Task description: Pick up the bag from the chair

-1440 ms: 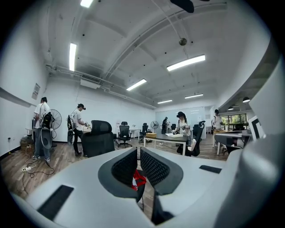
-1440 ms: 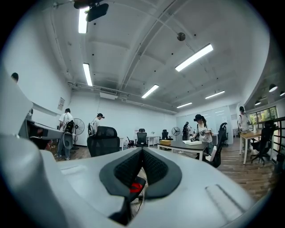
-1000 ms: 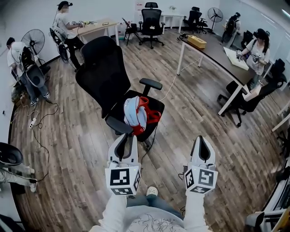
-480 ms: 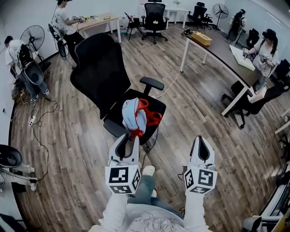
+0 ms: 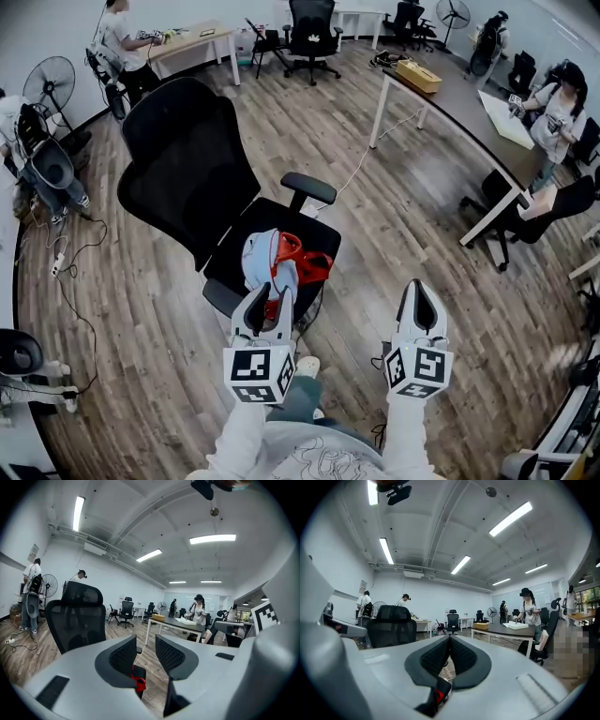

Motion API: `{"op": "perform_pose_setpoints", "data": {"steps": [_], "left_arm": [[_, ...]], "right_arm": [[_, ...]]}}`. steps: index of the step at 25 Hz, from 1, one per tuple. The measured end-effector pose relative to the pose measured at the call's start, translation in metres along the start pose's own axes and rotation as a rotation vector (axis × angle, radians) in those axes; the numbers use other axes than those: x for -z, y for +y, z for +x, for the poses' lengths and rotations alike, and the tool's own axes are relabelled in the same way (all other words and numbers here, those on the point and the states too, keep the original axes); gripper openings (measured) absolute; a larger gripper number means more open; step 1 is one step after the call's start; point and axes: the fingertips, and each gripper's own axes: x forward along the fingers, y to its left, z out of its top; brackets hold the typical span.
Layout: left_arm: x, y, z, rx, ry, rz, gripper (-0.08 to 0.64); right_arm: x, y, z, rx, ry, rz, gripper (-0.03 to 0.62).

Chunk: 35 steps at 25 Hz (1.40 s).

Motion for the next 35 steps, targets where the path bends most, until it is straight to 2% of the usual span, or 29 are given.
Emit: {"op": "perform_pose_setpoints", "data": {"steps": [4, 16, 26, 30, 35], "left_arm": [[0.009, 0.014, 0.035, 0.021, 0.039, -0.003, 0.120], [0.063, 0.029, 0.112, 0.102, 0.150, -0.086, 0.144], [0.128, 0.034, 0.157, 0.094, 0.211, -0.205, 0.147], [0.163, 0.035, 0.177, 0.086, 0.240, -0.249, 0.166], [0.204, 0.033, 0.209, 0.084, 0.250, -0.260, 0.221]], "right_arm": [[0.009, -0.002, 0.038, 0.014, 0.020, 0.002, 0.011], [0.056, -0.007, 0.114, 0.024, 0.128, -0.010, 0.011], [0.108, -0.026, 0.156, 0.016, 0.202, -0.017, 0.011], [0.128, -0.030, 0.173, -0.015, 0.224, -0.023, 0.011], [0.154, -0.039, 0.195, -0.039, 0.246, -0.022, 0.011]]}}
